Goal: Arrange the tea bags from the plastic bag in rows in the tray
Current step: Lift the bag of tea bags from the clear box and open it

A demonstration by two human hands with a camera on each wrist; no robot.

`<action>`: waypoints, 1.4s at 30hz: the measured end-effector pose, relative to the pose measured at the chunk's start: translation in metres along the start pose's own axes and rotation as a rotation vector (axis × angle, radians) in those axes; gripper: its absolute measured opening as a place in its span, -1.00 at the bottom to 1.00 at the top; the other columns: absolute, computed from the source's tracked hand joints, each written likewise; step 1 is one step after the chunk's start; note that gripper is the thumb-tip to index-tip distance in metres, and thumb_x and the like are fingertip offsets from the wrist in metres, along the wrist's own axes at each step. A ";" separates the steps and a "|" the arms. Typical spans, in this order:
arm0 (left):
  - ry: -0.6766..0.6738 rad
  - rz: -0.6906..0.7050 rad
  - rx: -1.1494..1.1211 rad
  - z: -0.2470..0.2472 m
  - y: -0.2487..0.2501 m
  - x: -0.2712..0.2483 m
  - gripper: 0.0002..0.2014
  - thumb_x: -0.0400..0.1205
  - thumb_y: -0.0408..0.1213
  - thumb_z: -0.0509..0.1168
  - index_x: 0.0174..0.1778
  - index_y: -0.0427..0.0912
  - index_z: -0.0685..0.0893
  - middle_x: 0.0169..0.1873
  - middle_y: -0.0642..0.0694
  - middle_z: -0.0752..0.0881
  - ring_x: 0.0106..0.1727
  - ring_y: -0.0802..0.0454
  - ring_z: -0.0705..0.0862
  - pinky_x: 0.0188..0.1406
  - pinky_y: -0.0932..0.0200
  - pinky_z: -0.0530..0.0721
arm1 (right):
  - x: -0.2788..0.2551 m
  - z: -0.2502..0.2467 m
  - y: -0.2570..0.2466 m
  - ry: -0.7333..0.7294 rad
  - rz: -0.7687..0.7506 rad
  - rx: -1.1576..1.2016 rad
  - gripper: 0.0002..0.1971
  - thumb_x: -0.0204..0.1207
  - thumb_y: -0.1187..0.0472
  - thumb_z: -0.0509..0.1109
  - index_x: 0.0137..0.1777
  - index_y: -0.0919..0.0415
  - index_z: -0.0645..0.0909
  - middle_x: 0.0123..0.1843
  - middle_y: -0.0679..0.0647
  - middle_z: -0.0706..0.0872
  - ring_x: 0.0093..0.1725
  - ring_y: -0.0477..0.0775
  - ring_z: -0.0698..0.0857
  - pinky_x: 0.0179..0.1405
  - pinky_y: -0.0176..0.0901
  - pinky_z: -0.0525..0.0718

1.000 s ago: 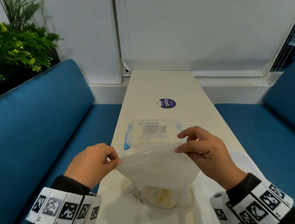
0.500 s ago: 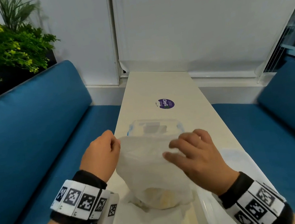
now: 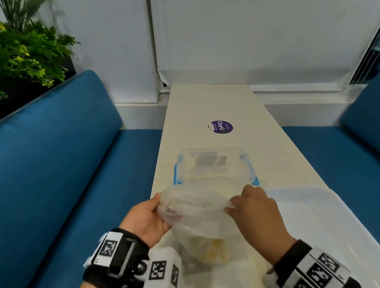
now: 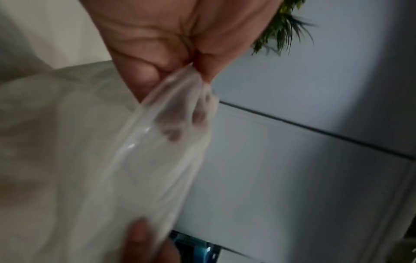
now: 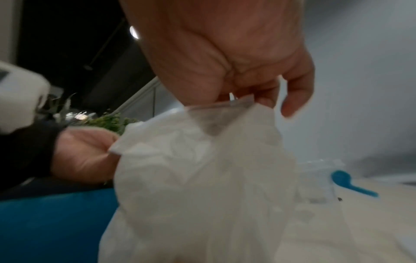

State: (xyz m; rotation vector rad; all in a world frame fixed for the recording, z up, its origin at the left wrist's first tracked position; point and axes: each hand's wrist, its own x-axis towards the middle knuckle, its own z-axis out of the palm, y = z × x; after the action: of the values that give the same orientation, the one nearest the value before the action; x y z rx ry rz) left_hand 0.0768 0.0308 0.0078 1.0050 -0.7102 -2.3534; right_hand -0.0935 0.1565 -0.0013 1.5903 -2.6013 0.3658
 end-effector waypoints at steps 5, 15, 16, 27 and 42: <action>0.007 0.035 0.571 -0.011 -0.010 0.010 -0.50 0.47 0.07 0.41 0.08 -0.31 0.62 -0.12 -0.19 0.77 -0.19 -0.05 0.75 -0.27 0.12 0.75 | 0.013 -0.005 0.018 -0.318 0.455 0.979 -0.78 0.63 0.27 0.22 -0.23 0.27 0.60 -0.30 0.14 0.62 -0.37 0.04 0.60 -0.32 -0.16 0.58; 0.007 -0.216 0.104 -0.017 -0.031 0.028 -0.79 0.67 -0.45 0.08 -0.04 -0.43 0.61 -0.40 -0.33 0.78 -0.49 -0.14 0.77 -0.63 0.14 0.72 | 0.007 0.012 0.023 -0.522 0.321 0.620 -0.57 0.26 0.05 0.62 0.06 0.17 0.58 0.08 0.02 0.66 0.09 0.06 0.66 -0.10 -0.23 0.55; 0.010 -0.225 0.061 -0.015 -0.031 0.028 -0.79 0.66 -0.42 0.10 -0.03 -0.44 0.61 -0.41 -0.34 0.78 -0.51 -0.15 0.77 -0.66 0.13 0.71 | 0.005 0.015 0.023 -0.503 0.280 0.477 -0.71 0.38 0.03 0.54 -0.03 0.17 0.59 0.02 0.02 0.64 0.09 0.07 0.65 -0.14 -0.25 0.50; -0.005 -0.174 0.542 -0.027 -0.055 0.038 -0.59 0.49 -0.26 0.43 0.24 -0.31 0.61 -0.12 -0.22 0.79 -0.14 -0.15 0.75 -0.38 0.08 0.73 | 0.017 0.023 0.025 -0.631 0.761 1.872 -0.53 0.30 0.37 0.45 0.25 0.44 0.58 0.12 0.37 0.69 0.04 0.31 0.72 0.07 0.12 0.72; -0.109 -0.229 0.233 -0.030 -0.062 0.041 -0.29 0.00 -0.05 0.68 0.02 -0.28 0.67 -0.37 -0.22 0.79 -0.49 -0.07 0.75 -0.65 0.22 0.65 | 0.022 0.024 0.021 -0.519 0.997 1.972 -0.77 0.56 0.50 0.17 0.08 0.47 0.64 -0.05 0.28 0.80 -0.37 0.24 0.74 -0.05 0.06 0.76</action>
State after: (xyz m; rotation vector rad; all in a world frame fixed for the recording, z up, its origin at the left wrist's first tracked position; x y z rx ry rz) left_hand 0.0608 0.0443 -0.0692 1.1128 -0.9753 -2.5832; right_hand -0.1209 0.1411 -0.0242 -0.3747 -2.7045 3.5360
